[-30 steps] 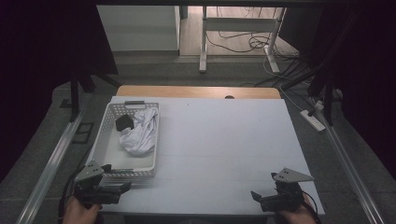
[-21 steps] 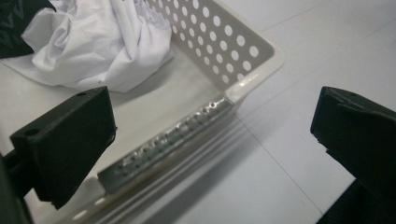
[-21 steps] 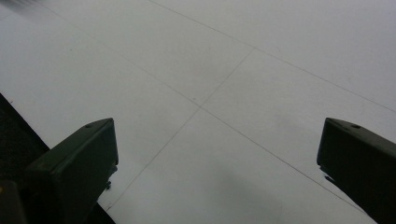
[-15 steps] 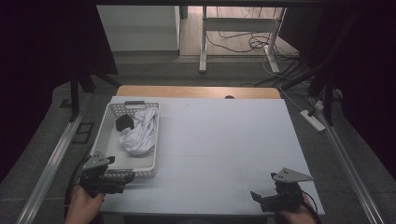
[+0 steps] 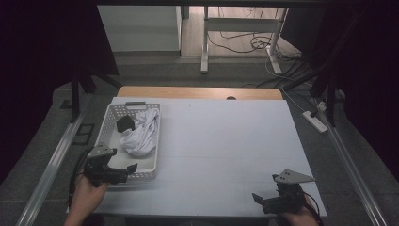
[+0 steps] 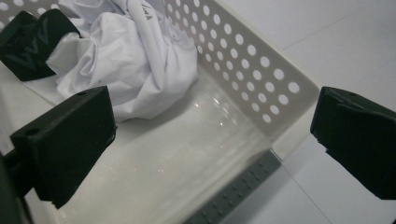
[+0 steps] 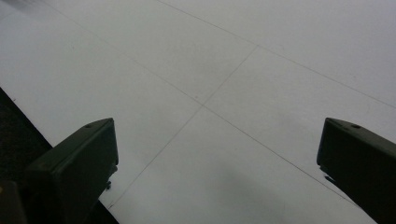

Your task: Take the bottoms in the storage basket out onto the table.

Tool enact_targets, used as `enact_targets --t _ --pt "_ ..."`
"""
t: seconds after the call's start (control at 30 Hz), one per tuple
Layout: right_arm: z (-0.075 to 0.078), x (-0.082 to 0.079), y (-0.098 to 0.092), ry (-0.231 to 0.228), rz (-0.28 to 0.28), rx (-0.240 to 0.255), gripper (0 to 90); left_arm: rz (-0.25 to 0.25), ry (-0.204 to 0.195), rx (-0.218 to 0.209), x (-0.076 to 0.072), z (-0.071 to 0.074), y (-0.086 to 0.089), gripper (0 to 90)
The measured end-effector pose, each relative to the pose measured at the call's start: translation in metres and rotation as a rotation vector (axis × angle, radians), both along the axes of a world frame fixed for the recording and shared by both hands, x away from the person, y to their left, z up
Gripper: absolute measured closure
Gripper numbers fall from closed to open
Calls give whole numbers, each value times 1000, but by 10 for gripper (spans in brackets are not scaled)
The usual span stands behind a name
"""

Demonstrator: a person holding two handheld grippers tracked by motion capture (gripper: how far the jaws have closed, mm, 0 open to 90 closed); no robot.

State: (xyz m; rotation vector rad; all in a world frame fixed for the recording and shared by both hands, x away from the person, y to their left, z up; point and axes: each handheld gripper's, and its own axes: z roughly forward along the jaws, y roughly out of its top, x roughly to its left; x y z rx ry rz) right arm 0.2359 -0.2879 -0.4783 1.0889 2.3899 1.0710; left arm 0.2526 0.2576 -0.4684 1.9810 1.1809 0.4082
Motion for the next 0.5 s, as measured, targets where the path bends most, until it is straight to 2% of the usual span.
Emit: enact_targets --t 0.5 --pt "0 1 0 8 4 -1 0 12 38 21 31 1 -4 0"
